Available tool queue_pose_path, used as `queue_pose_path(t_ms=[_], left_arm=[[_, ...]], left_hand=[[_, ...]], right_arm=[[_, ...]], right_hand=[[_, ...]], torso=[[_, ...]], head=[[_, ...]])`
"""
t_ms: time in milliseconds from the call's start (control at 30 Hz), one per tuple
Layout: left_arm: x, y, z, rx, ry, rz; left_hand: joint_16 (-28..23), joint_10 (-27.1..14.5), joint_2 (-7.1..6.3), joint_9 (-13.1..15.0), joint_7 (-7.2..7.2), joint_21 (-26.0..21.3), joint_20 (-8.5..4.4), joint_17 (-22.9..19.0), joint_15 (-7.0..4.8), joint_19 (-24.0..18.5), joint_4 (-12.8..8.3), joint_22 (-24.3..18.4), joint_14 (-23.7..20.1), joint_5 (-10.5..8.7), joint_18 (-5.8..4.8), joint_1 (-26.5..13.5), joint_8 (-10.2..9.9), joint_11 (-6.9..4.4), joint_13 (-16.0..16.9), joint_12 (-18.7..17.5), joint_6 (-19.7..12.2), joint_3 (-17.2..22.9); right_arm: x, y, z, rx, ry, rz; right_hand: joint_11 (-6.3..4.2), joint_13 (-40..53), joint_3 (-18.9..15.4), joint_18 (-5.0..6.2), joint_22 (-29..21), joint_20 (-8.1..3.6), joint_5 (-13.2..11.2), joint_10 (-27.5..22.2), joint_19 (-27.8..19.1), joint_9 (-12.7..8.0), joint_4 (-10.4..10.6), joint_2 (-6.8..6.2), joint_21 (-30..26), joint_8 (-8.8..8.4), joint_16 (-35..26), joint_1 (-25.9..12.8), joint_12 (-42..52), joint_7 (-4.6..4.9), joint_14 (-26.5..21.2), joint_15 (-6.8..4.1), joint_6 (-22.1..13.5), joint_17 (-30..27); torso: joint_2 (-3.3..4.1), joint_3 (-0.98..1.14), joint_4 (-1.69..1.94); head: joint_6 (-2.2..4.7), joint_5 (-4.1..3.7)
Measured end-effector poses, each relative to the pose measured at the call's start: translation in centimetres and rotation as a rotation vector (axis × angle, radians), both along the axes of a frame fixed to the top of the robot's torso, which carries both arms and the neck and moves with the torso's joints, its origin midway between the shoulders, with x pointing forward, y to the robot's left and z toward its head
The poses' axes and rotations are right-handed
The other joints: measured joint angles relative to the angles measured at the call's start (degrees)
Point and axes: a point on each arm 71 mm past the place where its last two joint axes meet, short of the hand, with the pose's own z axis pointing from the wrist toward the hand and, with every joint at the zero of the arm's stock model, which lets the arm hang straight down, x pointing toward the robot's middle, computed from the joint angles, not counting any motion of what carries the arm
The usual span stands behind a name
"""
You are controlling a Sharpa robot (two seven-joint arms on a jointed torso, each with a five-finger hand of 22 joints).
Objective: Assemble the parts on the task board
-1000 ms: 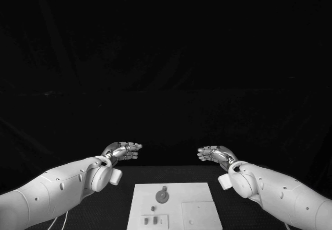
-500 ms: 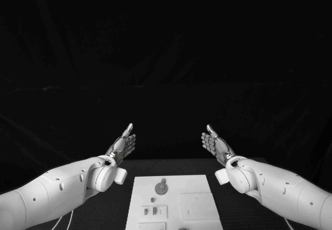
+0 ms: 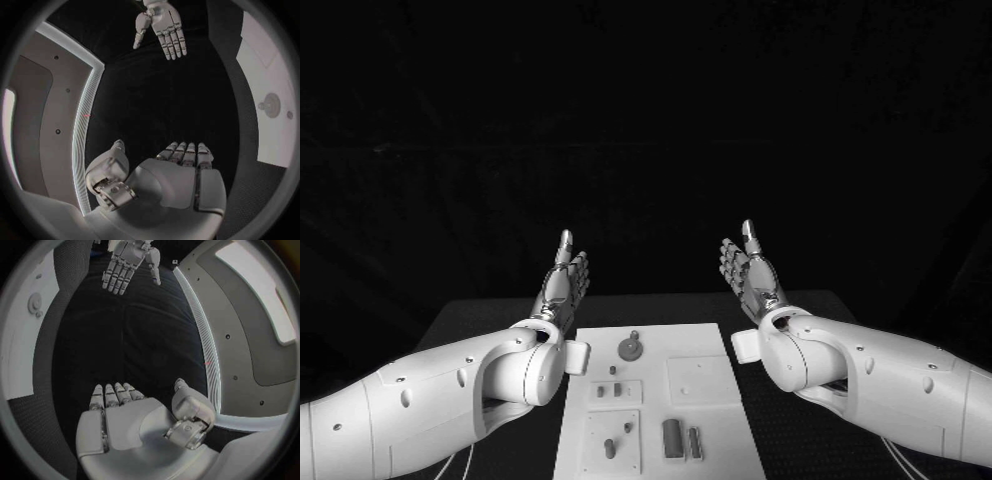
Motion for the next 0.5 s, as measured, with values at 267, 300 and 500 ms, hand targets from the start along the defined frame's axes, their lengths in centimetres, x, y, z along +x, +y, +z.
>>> queue_pose_path(t_ms=[267,300,500], left_arm=[[-1.7,-0.3,0.3,-0.004,-0.025,0.086],[-1.8,-0.2,0.3,-0.002,-0.027,0.094],[-1.8,0.0,0.4,0.004,-0.038,0.126]], left_hand=[[0.0,0.0,0.00,0.0,0.00,0.0,0.00,0.0,0.00,0.0,0.0,0.0,0.0,0.00,0.00,0.0,0.0,0.00,0.0,0.0,0.0,0.0],[0.0,0.0,0.00,0.0,0.00,0.0,0.00,0.0,0.00,0.0,0.0,0.0,0.0,0.00,0.00,0.0,0.0,0.00,0.0,0.0,0.0,0.0],[0.0,0.0,0.00,0.0,0.00,0.0,0.00,0.0,0.00,0.0,0.0,0.0,0.0,0.00,0.00,0.0,0.0,0.00,0.0,0.0,0.0,0.0]], right_arm=[[-2.7,0.6,0.4,0.029,0.013,-0.093],[-2.9,0.6,0.4,0.029,0.014,-0.103],[-3.1,0.3,0.4,0.027,0.014,-0.152]], right_hand=[[0.00,0.0,0.0,0.01,-0.1,0.00,0.0,0.0,0.0,0.0,0.0,0.00,0.0,0.00,0.0,0.0,0.0,0.00,0.0,0.00,0.0,-0.1],[0.00,0.0,0.0,0.01,-0.1,0.00,0.0,0.0,0.0,0.0,0.0,0.00,0.0,0.00,0.0,0.0,0.0,0.00,0.0,0.00,0.0,-0.1],[0.00,0.0,0.0,0.01,-0.1,0.00,0.0,0.0,0.0,0.0,0.0,0.00,0.0,0.00,0.0,0.0,0.0,0.00,0.0,0.00,0.0,-0.1]], torso=[[-0.31,-0.04,-0.17],[-0.31,-0.05,-0.17],[-0.35,-0.06,-0.18]], head=[[-0.53,-0.01],[-0.54,-0.01],[-0.54,-0.01]])
